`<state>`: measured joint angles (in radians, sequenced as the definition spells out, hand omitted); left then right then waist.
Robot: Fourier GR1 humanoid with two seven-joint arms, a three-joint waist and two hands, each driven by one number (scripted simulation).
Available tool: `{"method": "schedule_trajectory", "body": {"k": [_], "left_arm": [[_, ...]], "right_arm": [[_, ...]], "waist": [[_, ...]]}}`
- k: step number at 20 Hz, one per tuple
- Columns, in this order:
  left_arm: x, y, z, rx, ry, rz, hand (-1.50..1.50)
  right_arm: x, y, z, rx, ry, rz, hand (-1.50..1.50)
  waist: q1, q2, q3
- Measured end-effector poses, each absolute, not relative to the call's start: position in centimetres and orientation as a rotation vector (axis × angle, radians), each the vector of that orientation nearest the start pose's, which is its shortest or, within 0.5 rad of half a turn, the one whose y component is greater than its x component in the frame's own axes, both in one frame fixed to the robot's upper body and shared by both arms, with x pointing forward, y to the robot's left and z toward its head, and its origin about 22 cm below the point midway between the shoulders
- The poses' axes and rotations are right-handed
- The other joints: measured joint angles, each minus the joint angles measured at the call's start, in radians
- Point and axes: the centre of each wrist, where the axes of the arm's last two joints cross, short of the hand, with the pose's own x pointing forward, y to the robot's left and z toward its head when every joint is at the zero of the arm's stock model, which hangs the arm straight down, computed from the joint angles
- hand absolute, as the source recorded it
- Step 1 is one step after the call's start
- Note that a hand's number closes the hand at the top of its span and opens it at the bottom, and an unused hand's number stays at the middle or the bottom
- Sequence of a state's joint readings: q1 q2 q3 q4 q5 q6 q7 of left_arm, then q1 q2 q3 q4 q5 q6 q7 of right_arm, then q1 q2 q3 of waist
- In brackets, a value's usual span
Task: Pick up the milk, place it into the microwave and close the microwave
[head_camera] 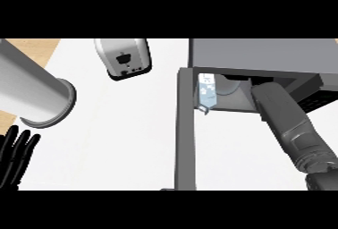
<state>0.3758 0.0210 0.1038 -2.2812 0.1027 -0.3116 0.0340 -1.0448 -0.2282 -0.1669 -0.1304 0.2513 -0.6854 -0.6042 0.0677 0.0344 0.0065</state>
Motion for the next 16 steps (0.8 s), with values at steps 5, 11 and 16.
{"method": "schedule_trajectory", "body": {"k": [5, 11, 16], "left_arm": [[12.8, 26.9, 11.0, -0.006, -1.899, -0.145, -1.5], [12.4, 26.7, 10.7, -0.009, -1.892, -0.133, -1.5], [12.1, 26.8, 10.6, -0.013, -1.885, -0.128, -1.5]], "right_arm": [[43.4, -23.7, 2.5, -0.786, -1.807, 0.264, -1.5], [43.2, -24.0, 2.2, -0.638, -1.824, 0.219, -1.5], [42.8, -23.9, 1.7, -0.527, -1.83, 0.179, -1.5]], "waist": [[-0.006, -0.003, 0.0], [-0.01, -0.008, -0.004], [-0.019, -0.017, -0.009]]}}
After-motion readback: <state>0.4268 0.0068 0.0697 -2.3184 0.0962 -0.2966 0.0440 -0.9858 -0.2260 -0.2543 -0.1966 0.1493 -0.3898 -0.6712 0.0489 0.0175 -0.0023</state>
